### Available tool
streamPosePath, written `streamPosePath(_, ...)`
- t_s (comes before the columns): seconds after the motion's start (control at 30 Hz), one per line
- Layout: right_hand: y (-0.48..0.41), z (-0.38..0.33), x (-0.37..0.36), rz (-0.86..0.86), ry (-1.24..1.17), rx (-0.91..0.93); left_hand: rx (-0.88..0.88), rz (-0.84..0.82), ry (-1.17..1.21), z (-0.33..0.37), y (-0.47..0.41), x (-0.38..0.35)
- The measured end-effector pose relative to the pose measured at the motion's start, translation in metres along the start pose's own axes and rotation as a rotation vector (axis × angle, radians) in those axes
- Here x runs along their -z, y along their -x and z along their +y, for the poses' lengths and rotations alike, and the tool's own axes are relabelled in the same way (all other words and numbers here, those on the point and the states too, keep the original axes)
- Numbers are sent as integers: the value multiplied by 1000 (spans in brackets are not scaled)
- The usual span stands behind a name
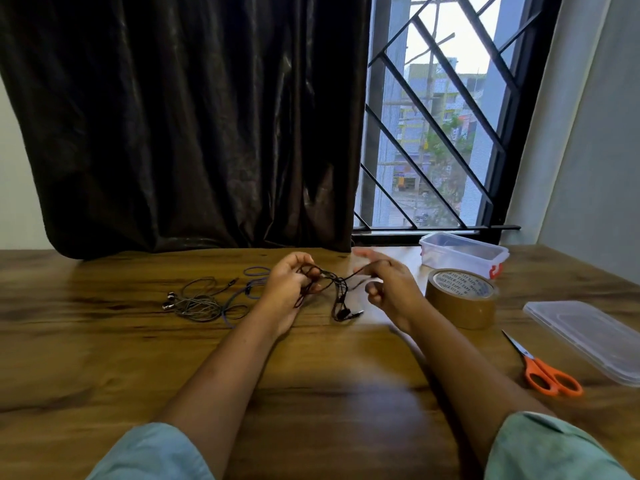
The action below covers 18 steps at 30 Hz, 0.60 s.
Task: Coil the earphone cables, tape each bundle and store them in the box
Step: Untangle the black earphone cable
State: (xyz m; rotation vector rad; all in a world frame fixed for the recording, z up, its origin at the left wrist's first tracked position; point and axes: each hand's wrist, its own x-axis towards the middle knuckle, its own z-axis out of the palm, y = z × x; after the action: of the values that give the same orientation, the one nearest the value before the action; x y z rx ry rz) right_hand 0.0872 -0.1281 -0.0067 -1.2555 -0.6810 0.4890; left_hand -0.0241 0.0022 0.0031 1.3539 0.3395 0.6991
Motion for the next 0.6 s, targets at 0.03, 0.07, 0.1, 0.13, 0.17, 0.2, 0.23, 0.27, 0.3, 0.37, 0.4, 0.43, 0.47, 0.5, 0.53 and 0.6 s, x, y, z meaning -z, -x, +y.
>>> streamPosePath(0.03,1,0,1,-64,29,-19,13,3,95,2,0,0)
streamPosePath(0.07,2,-2,2,-136,53,-42,14,-6,178,4,0,0)
streamPosePath(0.1,3,-3,2,-205,83,-68,11,-18,235,5,1,-1)
streamPosePath(0.13,3,-3,3,-268,149,-73,6,-26,273,5,1,-1)
streamPosePath(0.17,3,-5,3,-319,283,-49,0,-26,292,5,0,0)
streamPosePath(0.2,1,-4,4,-352,460,-9,-5,-24,305,5,0,1)
streamPosePath(0.23,-1,-1,5,-360,632,33,-5,-24,314,4,0,2)
streamPosePath(0.27,-3,1,5,-343,777,71,0,-31,323,4,0,2)
streamPosePath(0.3,-4,4,5,-296,898,131,8,-39,324,4,1,1)
streamPosePath(0.37,-6,8,4,-102,1032,353,21,-46,313,7,3,-1)
streamPosePath(0.4,-6,7,3,3,1004,450,32,-44,311,8,4,-1)
streamPosePath(0.43,-8,7,3,76,922,512,50,-43,312,9,4,-1)
streamPosePath(0.47,-8,5,1,104,831,535,72,-47,318,10,5,-2)
streamPosePath(0.5,-8,2,-1,102,744,527,90,-54,323,11,5,-2)
streamPosePath(0.53,-6,1,-4,71,667,491,98,-62,317,11,6,-2)
streamPosePath(0.6,0,1,-13,-39,570,395,88,-77,277,10,6,-2)
